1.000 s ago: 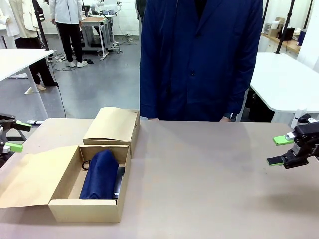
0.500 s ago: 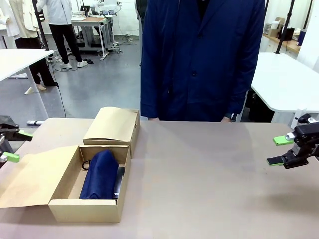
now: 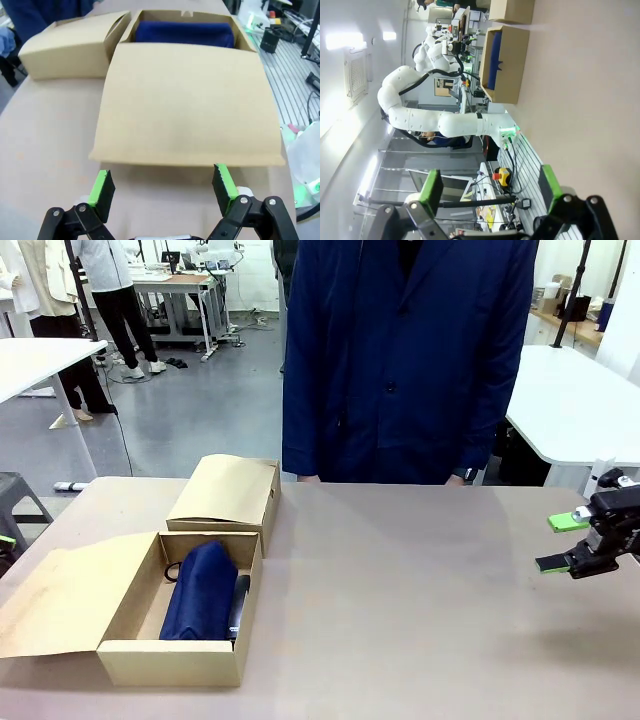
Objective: Place items inside the box.
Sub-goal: Close the lid of the Mailer Box closest to the robot.
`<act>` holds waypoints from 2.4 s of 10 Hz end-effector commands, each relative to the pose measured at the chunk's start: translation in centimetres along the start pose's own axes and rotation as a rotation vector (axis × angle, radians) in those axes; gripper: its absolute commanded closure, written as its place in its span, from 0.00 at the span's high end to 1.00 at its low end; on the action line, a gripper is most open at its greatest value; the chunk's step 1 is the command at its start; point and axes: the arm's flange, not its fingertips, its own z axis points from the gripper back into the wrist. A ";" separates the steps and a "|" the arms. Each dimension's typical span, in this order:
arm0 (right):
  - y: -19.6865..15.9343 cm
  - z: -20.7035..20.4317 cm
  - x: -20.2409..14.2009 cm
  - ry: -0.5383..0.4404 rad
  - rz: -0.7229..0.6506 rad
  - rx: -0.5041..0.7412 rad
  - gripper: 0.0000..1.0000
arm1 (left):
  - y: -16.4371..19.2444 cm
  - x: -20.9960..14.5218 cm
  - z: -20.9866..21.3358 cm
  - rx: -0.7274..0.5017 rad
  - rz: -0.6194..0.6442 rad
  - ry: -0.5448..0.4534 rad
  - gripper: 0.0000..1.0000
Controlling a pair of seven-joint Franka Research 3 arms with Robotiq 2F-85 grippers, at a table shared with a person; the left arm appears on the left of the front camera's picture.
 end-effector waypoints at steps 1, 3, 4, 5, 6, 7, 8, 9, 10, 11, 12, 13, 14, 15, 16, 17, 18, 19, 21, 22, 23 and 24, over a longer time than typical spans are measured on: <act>0.2 0.1 -0.1 -0.001 -0.004 0.006 1.00 | 1.2 -2.7 -0.8 0.015 0.039 -0.046 1.00; 0.2 0.1 -0.1 -0.001 -0.004 0.006 1.00 | 2.3 -4.3 -2.1 0.022 0.033 -0.027 1.00; 0.2 0.1 -0.1 -0.001 -0.004 0.006 1.00 | 2.5 -4.5 -2.6 0.028 0.037 0.002 1.00; 0.2 0.1 -0.1 -0.001 -0.004 0.006 1.00 | 2.8 -4.6 -3.3 0.003 0.043 0.033 1.00; 0.2 0.1 -0.1 -0.001 -0.004 0.006 1.00 | 3.2 -4.7 -4.1 -0.021 0.056 0.087 1.00; 0.2 0.1 -0.1 -0.001 -0.004 0.006 1.00 | 3.4 -4.8 -4.7 -0.043 0.069 0.123 1.00; 0.2 0.1 -0.1 -0.001 -0.004 0.006 1.00 | 3.6 -4.9 -5.0 -0.043 0.078 0.145 1.00; 0.2 0.1 -0.1 -0.001 -0.004 0.006 1.00 | 3.6 -5.0 -5.4 -0.042 0.080 0.165 1.00; 0.2 0.1 -0.1 -0.001 -0.004 0.006 1.00 | 3.6 -4.9 -5.7 -0.058 0.072 0.156 1.00; 0.2 0.1 -0.1 -0.001 -0.004 0.006 1.00 | 3.5 -4.5 -6.1 -0.079 0.048 0.139 1.00; 0.2 0.1 -0.1 -0.001 -0.004 0.006 1.00 | 3.5 -4.2 -6.4 -0.086 0.033 0.139 1.00; 0.2 0.1 -0.1 -0.001 -0.004 0.006 1.00 | 3.3 -3.7 -6.7 -0.122 0.002 0.111 1.00; 0.2 0.1 -0.1 -0.001 -0.004 0.006 1.00 | 3.3 -3.1 -7.2 -0.159 -0.027 0.095 1.00; 0.2 0.1 -0.1 -0.001 -0.004 0.006 1.00 | 3.6 -2.6 -8.1 -0.199 -0.048 0.087 1.00; 0.2 0.1 -0.1 -0.001 -0.004 0.006 1.00 | 3.8 -2.1 -8.9 -0.220 -0.057 0.094 1.00; 0.2 0.1 -0.1 -0.001 -0.004 0.006 1.00 | 4.0 -1.7 -9.4 -0.265 -0.076 0.062 1.00; 0.2 0.1 -0.1 -0.001 -0.004 0.006 1.00 | 4.1 -1.2 -9.9 -0.290 -0.096 0.027 1.00; 0.2 0.1 -0.1 -0.001 -0.004 0.006 1.00 | 4.1 -0.6 -10.0 -0.324 -0.121 -0.035 1.00; 0.2 0.1 -0.1 -0.001 -0.004 0.006 1.00 | 3.4 0.7 -9.6 -0.395 -0.170 -0.147 1.00; 0.2 0.1 -0.1 -0.001 -0.004 0.006 1.00 | 2.7 1.5 -9.2 -0.394 -0.179 -0.184 1.00; 0.2 0.1 -0.1 -0.001 -0.004 0.006 1.00 | 1.6 2.9 -8.4 -0.360 -0.161 -0.227 1.00; 0.2 0.1 -0.1 -0.001 -0.004 0.006 1.00 | 0.0 4.8 -7.9 -0.332 -0.149 -0.263 1.00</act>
